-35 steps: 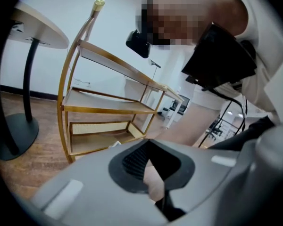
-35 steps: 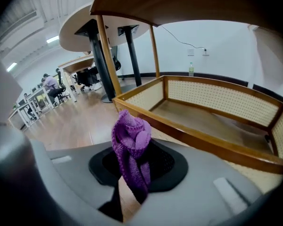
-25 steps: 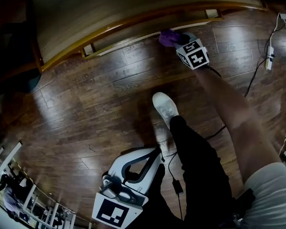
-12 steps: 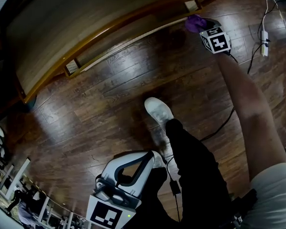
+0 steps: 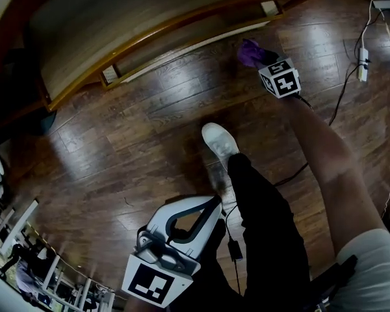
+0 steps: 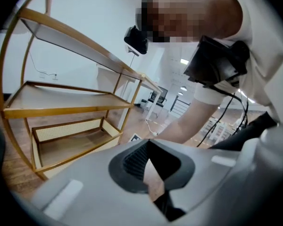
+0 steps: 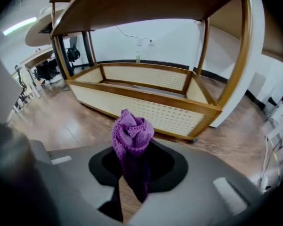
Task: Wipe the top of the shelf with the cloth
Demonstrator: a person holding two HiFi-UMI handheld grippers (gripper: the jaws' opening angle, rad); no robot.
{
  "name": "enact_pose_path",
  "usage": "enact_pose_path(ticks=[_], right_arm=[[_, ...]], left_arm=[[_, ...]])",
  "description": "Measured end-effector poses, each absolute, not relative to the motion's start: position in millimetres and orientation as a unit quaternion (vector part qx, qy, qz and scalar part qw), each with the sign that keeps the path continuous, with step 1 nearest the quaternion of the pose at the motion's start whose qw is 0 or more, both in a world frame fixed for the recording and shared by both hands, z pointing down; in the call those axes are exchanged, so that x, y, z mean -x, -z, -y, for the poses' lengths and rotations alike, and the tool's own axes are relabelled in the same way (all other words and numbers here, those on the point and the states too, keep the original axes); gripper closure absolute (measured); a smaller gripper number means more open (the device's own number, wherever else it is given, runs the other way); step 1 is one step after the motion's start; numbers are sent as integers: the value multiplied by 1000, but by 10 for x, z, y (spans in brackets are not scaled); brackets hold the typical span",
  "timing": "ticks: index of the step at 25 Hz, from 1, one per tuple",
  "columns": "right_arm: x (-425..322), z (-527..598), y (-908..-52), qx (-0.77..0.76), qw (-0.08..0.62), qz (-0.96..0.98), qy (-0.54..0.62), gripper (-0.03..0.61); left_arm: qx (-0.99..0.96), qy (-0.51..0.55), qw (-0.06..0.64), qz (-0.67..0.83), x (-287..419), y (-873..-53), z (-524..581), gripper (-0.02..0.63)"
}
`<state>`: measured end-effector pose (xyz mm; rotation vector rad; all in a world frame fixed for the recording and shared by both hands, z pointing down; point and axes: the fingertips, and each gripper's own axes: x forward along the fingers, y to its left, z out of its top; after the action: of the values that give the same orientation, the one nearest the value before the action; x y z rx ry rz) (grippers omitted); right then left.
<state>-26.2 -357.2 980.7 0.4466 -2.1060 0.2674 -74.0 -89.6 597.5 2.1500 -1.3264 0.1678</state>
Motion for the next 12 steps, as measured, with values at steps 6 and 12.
enact_pose_path(ticks=[6,12], right_arm=[[808,2131,-9037,-92,413,889,-174,488],[580,1054,-7495,-33,373,908,-188,488]], left_arm=[[-800,-60,294,520,815,-5423,610,593],[-792,-65,269,544,902,-4478,11,594]])
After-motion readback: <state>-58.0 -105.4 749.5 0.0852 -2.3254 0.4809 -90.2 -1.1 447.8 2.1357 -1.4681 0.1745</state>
